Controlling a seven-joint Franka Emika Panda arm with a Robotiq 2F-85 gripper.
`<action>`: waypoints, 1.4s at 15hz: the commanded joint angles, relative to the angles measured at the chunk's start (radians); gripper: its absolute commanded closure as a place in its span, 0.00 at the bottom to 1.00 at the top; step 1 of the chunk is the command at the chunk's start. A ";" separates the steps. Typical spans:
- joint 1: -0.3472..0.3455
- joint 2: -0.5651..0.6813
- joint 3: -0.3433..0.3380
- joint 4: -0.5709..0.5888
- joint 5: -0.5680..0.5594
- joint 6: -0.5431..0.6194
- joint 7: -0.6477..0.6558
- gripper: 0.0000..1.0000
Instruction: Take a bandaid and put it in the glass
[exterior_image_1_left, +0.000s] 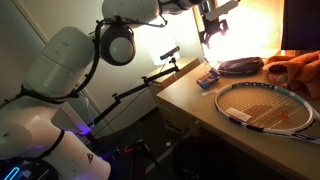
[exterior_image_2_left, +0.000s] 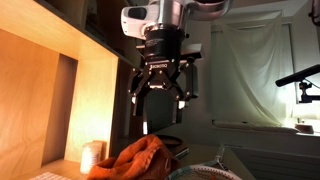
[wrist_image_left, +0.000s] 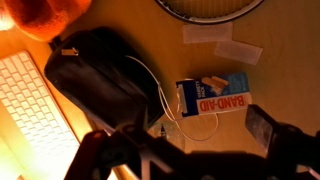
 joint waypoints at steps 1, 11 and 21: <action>0.027 -0.013 -0.023 -0.035 -0.034 -0.032 0.012 0.00; 0.021 -0.096 -0.030 -0.369 -0.131 0.126 0.038 0.00; -0.033 -0.210 -0.023 -0.721 -0.157 0.324 0.046 0.00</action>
